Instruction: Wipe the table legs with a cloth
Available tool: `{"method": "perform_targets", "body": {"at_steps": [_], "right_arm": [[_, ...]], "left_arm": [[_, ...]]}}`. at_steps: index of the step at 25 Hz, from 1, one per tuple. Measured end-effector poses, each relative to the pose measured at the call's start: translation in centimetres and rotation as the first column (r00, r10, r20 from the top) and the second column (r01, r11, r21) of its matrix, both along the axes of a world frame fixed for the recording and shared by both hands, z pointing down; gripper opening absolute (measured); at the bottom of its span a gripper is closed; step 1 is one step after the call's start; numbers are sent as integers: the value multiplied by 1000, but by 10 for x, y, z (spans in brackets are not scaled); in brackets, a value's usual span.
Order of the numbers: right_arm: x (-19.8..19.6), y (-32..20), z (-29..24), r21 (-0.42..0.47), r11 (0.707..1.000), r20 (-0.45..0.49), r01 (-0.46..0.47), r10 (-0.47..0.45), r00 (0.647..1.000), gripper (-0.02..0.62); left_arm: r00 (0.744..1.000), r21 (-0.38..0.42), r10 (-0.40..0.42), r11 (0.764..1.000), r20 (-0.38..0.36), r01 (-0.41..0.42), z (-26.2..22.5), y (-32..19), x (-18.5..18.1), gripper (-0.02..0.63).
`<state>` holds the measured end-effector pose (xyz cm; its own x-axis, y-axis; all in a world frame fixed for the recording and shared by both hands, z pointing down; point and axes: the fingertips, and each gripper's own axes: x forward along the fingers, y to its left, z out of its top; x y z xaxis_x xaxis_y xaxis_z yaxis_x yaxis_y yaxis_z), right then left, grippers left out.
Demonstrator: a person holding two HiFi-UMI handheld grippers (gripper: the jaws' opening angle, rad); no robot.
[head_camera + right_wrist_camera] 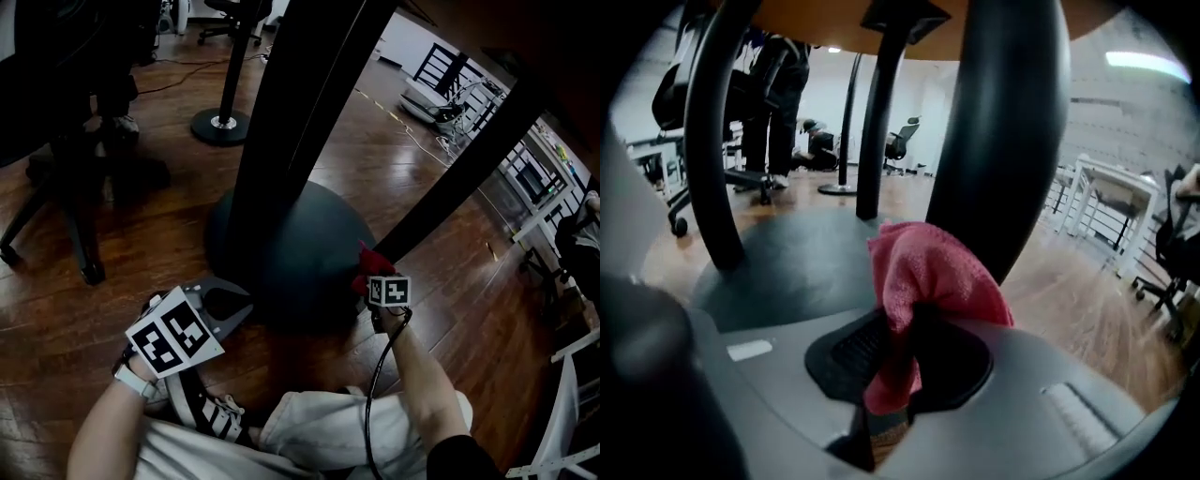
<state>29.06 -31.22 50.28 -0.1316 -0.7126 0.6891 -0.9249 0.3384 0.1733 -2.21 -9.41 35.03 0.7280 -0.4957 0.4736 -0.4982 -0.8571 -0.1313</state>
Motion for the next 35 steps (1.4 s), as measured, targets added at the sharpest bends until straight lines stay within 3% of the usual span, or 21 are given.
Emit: {"method": "perform_targets", "body": {"at_steps": [5,12,23,35], "right_arm": [[-5,-5,-24,41,997,161,-64,57,985,48],[-9,-9,-68,91,989,307,-120,87,948,48],[-6,-11,-161,153,981,349,-118,59,935,48],[-20,-20,-365,345,934,423,-91,-68,904,48]], "left_arm": [[1000,7,11,1000,2,-11,-2,3,4,-8],[1000,10,10,1000,-3,-10,-4,5,4,-8],[999,19,30,999,18,-30,-3,7,11,-8],[999,20,38,999,29,-38,-3,12,8,-8]]}}
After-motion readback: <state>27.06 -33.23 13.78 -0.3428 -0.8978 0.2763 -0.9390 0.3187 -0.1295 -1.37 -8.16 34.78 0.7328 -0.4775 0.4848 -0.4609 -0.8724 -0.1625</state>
